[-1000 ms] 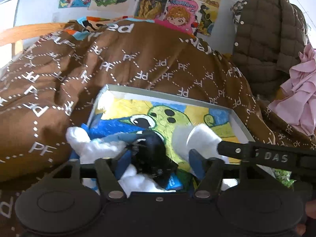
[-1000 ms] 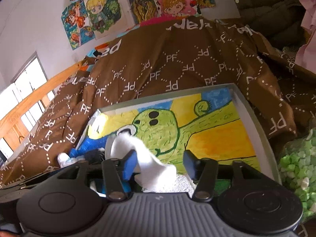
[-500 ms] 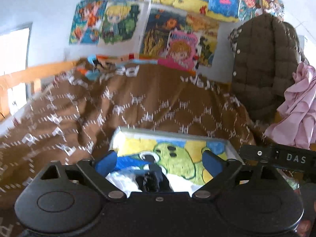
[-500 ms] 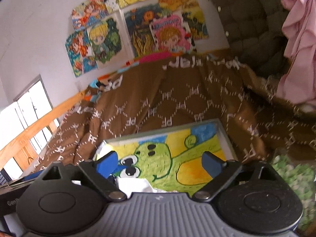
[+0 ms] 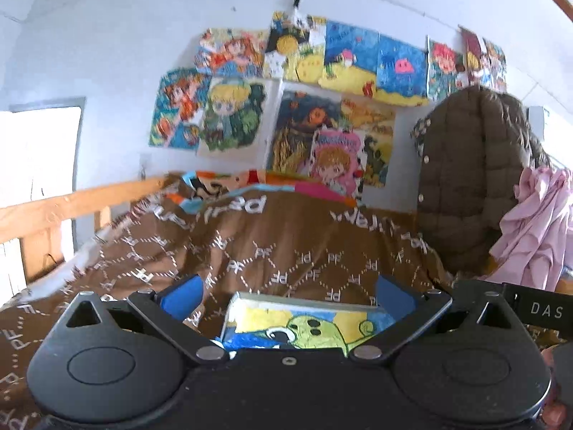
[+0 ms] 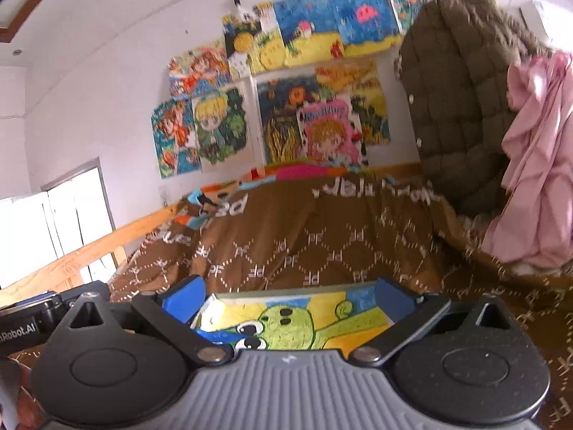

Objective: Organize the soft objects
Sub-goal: 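Withdraw both open tools from the tray back toward the pile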

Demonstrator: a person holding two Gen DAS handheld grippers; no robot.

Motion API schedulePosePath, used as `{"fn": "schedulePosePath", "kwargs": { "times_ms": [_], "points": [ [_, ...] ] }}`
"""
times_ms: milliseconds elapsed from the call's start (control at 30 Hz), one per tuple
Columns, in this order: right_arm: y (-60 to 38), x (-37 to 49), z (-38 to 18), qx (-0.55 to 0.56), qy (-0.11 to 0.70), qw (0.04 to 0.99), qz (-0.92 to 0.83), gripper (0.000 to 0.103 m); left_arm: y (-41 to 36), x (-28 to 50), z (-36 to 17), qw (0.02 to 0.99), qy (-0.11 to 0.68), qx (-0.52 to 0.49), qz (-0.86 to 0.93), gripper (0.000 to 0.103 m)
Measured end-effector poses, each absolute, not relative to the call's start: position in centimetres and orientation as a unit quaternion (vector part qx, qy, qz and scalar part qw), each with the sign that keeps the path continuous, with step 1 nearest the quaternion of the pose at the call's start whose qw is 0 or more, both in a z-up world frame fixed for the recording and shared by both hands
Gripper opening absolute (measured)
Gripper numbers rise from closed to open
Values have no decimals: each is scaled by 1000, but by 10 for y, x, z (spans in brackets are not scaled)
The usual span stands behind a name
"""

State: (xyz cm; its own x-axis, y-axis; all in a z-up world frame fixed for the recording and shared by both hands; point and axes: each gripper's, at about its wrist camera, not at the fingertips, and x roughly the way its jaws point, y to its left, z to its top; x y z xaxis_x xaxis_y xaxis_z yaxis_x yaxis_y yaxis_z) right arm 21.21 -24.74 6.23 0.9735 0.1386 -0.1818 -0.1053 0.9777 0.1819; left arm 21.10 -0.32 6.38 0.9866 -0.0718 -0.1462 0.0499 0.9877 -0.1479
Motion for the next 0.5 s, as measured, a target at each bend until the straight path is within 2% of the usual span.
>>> {"fn": "schedulePosePath", "kwargs": {
  "times_ms": [500],
  "points": [
    [-245, 114, 58, 65, 38, 995, 66, 103, 6, 111, 66, 997, 41, -69, -2, 102]
  ]
}}
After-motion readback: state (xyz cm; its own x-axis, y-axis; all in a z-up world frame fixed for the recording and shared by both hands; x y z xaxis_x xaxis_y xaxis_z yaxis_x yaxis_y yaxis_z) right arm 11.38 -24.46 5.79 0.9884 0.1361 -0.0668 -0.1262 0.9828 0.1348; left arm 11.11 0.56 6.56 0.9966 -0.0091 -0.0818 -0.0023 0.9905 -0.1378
